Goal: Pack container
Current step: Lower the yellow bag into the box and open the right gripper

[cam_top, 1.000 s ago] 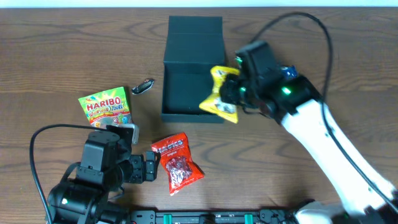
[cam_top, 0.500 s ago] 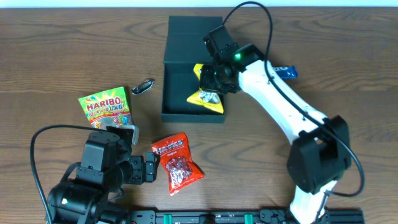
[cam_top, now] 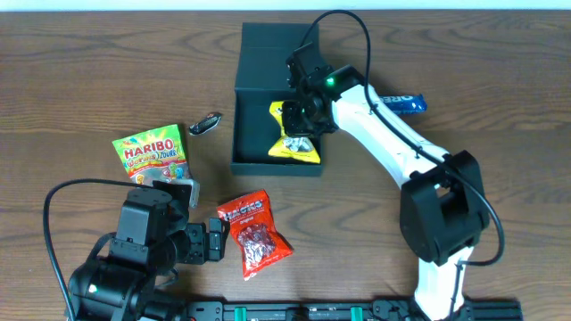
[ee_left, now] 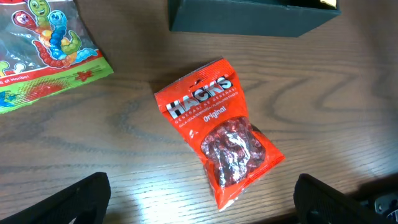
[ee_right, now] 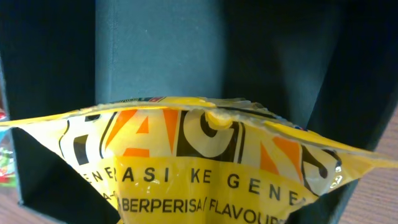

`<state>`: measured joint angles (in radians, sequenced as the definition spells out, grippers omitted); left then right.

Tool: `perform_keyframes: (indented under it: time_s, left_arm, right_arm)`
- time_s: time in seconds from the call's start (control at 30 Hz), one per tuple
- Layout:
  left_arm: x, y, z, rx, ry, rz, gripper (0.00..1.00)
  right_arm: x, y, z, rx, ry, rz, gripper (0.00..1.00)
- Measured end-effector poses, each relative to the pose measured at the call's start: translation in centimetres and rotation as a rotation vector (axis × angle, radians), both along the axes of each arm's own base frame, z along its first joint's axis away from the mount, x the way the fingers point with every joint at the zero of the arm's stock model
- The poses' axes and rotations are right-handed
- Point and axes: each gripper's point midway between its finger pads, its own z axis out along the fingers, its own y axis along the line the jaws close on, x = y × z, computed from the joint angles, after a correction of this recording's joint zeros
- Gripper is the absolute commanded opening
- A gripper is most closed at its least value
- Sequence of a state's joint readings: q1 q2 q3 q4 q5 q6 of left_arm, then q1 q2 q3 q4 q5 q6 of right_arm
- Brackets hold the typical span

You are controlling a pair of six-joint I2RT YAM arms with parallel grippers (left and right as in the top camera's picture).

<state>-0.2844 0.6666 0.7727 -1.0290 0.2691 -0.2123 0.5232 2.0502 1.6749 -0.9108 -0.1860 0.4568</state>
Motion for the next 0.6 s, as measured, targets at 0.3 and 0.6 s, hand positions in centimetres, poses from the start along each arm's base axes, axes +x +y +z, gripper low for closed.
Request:
perform_keyframes:
  time_s: [0.3,0.6]
  left_arm:
    - [0.0,0.0,0.0,0.000,0.000,0.000,0.95]
    - [0.0,0.0,0.0,0.001,0.001,0.000,0.95]
  right_arm:
    - [1.3,-0.2,-0.2,-0.023,-0.057,0.000,0.01]
    - [1.5,-0.6,-0.2,-0.047,-0.069,-0.013,0.02]
